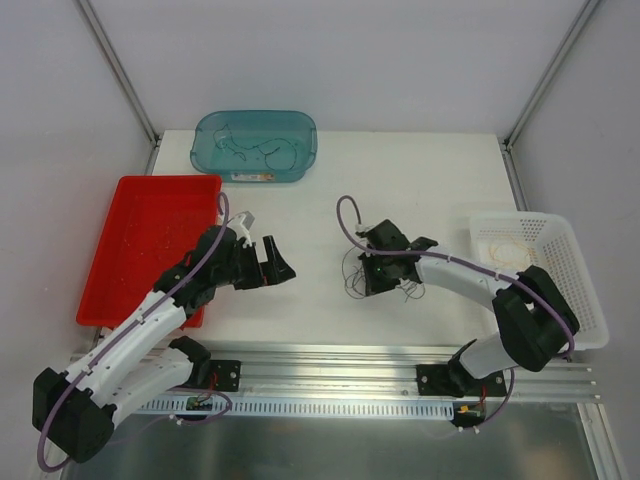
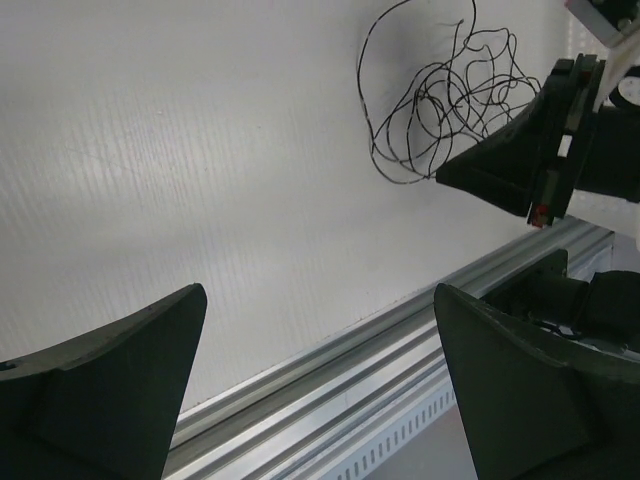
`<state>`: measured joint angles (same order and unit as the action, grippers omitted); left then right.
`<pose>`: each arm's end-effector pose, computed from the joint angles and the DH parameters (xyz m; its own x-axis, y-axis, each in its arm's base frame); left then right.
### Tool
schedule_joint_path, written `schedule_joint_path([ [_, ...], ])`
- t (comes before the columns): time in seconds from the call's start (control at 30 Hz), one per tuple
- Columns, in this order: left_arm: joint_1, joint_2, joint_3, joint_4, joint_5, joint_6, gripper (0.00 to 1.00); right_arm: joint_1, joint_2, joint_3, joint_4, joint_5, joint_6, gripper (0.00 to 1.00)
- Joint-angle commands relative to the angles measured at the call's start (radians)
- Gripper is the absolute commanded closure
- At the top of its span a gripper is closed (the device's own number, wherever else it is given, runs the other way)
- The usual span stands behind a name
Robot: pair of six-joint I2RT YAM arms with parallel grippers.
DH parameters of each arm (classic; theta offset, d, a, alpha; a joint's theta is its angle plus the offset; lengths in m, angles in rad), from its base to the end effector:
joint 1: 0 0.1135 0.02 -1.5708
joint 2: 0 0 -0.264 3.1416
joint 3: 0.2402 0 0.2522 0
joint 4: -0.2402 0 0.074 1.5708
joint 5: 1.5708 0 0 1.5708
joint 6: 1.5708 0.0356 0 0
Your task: Untangle the cables
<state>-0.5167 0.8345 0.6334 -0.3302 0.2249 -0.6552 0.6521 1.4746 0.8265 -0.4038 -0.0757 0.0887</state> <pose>0.1599 -0.1000 0.2639 -0.7446 -0.2601 -0.6148 0.2460 0.7492 -0.6149 0.2213 0.1723 0.1812 -0.7437 -0.4567 -0.4882 -0.5713 0.8134 0.1093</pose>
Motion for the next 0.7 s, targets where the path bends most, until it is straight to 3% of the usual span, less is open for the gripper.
schedule_joint_path([
  [0.0,-0.014,0.035,0.000,0.017,-0.019,-0.046,0.01,0.108,-0.040,0.054,-0.010,-0.122,-0.064,0.99],
  [0.13,-0.025,0.101,0.025,0.016,-0.041,-0.044,0.01,0.191,-0.076,0.050,-0.050,-0.156,-0.106,0.97],
  [0.23,-0.040,0.161,0.046,0.017,-0.068,-0.053,0.01,0.196,-0.146,0.014,-0.049,-0.160,-0.093,0.77],
  [0.33,-0.071,0.234,0.084,0.019,-0.099,-0.040,0.02,0.198,-0.226,0.022,-0.087,-0.144,-0.096,0.47],
  [0.47,-0.120,0.359,0.178,0.025,-0.125,0.020,0.05,0.196,-0.310,0.054,-0.145,-0.060,-0.095,0.32],
  [0.67,-0.184,0.615,0.351,0.028,-0.050,0.193,0.11,0.132,-0.384,0.048,-0.190,0.109,-0.026,0.23],
])
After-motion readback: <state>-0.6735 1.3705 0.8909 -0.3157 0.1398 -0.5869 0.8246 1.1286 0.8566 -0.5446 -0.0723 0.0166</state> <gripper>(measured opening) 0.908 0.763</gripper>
